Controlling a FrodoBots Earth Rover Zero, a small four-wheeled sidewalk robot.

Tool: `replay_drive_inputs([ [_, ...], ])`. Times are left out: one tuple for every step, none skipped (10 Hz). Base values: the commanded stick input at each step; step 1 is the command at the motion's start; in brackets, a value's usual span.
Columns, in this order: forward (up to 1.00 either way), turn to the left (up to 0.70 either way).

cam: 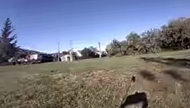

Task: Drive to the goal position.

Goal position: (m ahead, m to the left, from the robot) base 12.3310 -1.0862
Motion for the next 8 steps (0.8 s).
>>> replay_drive_inputs([
  [1.0, 0.0],
  [1.0, 0.0],
  [1.0, 0.0],
  [1.0, 0.0],
  [1.0, 0.0],
  [1.0, 0.0],
  [1.0, 0.0],
  [1.0, 0.0],
])
